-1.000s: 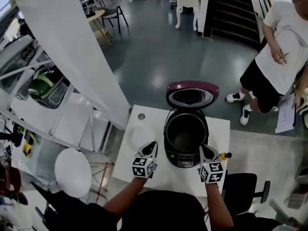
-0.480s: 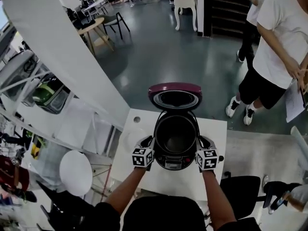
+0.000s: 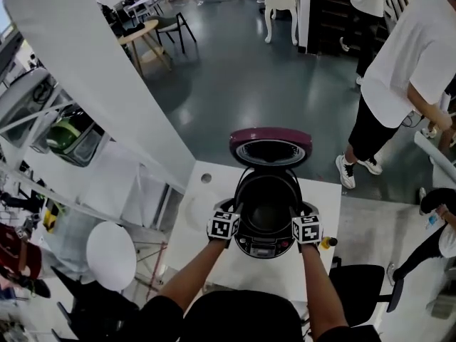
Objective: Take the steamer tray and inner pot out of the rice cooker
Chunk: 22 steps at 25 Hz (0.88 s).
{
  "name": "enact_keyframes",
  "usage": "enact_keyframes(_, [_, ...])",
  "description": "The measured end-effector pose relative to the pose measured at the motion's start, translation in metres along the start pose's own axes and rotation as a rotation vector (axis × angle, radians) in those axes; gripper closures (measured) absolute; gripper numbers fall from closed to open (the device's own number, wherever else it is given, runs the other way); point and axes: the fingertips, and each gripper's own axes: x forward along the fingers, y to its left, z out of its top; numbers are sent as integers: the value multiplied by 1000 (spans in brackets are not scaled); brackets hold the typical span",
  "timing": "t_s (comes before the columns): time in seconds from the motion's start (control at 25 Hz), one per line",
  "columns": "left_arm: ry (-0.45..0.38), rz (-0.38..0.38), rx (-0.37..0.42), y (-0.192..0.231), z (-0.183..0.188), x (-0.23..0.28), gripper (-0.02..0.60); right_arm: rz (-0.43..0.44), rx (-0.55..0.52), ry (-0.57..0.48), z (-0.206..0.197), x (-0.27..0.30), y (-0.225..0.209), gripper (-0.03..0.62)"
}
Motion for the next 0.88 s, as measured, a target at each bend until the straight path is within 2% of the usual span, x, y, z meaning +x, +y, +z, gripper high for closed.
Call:
enact_keyframes(0.2, [14,-26,57,-4,2,9,467,-32,-20,32,-4,6,-4,484])
enact_keyframes(0.36, [47,-40,64,-1,2,16,466,-32,-39,70,-6,10,-4,484])
enact_keyframes(0.6, [68,-14,85,3,0,19,484,-55,-48,110,-8,13,-8,487])
enact_keyframes(0.68, [71,-7,88,3,0,20,504,-77,-76,114,-7,13,-10,514])
enact_keyframes(0.8, [89,7,108,3,1,20,505,-103,-126,117,-5,14,-11,514])
enact_keyframes(0.88, [86,9,80,3,1,19,514,-108,-127,115,-4,13,-11,516])
